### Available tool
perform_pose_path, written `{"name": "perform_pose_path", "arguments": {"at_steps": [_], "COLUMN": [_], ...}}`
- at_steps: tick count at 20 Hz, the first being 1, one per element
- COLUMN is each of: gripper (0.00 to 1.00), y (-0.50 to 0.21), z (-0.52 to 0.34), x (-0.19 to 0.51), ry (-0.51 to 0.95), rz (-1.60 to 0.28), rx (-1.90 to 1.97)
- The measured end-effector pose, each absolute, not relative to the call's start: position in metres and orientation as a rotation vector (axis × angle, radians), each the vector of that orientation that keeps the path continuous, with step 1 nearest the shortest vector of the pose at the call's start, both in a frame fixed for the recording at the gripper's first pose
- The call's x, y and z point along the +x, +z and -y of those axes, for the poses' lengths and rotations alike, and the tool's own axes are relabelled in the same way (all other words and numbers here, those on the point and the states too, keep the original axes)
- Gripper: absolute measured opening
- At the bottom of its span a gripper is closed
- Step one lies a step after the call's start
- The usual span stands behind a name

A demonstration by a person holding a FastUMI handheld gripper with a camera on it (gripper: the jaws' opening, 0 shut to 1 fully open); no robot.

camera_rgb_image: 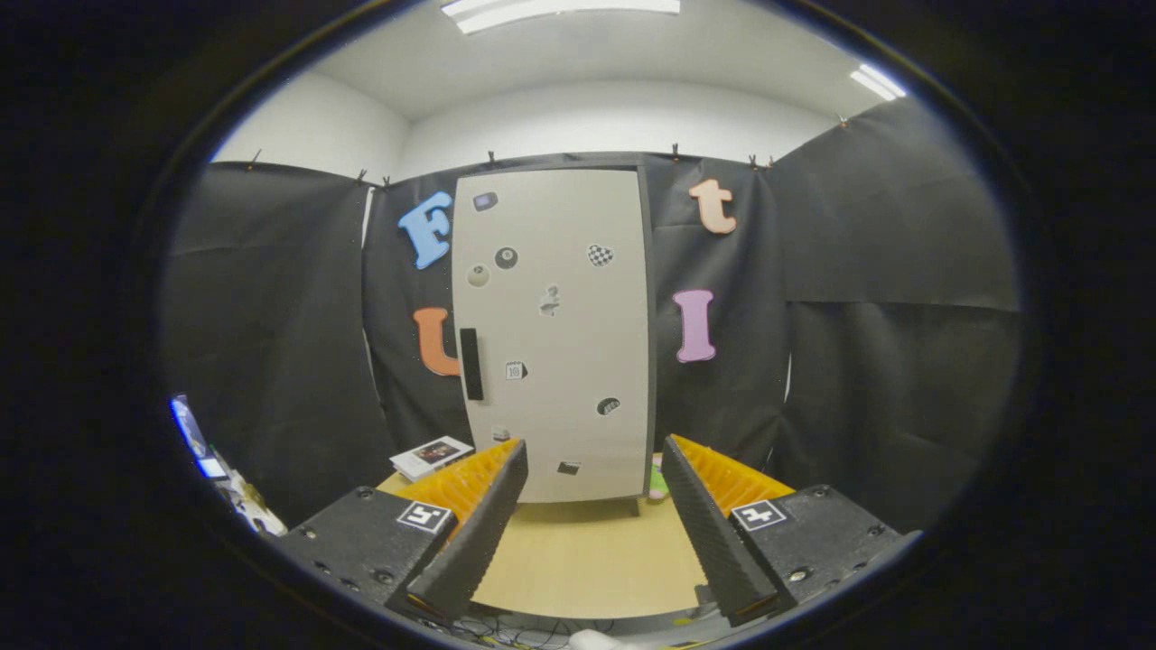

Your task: Open the shoe cabinet door, grab the shoes and put them into the shoe cabinet, then close the shoe cabinet door.

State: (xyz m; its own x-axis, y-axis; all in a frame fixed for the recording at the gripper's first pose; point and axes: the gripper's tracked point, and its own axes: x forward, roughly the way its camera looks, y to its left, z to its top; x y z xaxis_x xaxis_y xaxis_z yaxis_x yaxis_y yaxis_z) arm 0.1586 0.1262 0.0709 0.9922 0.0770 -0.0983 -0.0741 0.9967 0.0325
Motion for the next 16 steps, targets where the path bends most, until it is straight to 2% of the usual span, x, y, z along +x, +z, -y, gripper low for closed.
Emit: {"name": "perform_pose_path", "arguments": {"at_steps": [16], "gripper": [0.98], "y": [0.0671], "z": [-0.1265], "x": [0.1611], "ry": [0.073], "rz": [-0.102], "rx": [0.018]}}
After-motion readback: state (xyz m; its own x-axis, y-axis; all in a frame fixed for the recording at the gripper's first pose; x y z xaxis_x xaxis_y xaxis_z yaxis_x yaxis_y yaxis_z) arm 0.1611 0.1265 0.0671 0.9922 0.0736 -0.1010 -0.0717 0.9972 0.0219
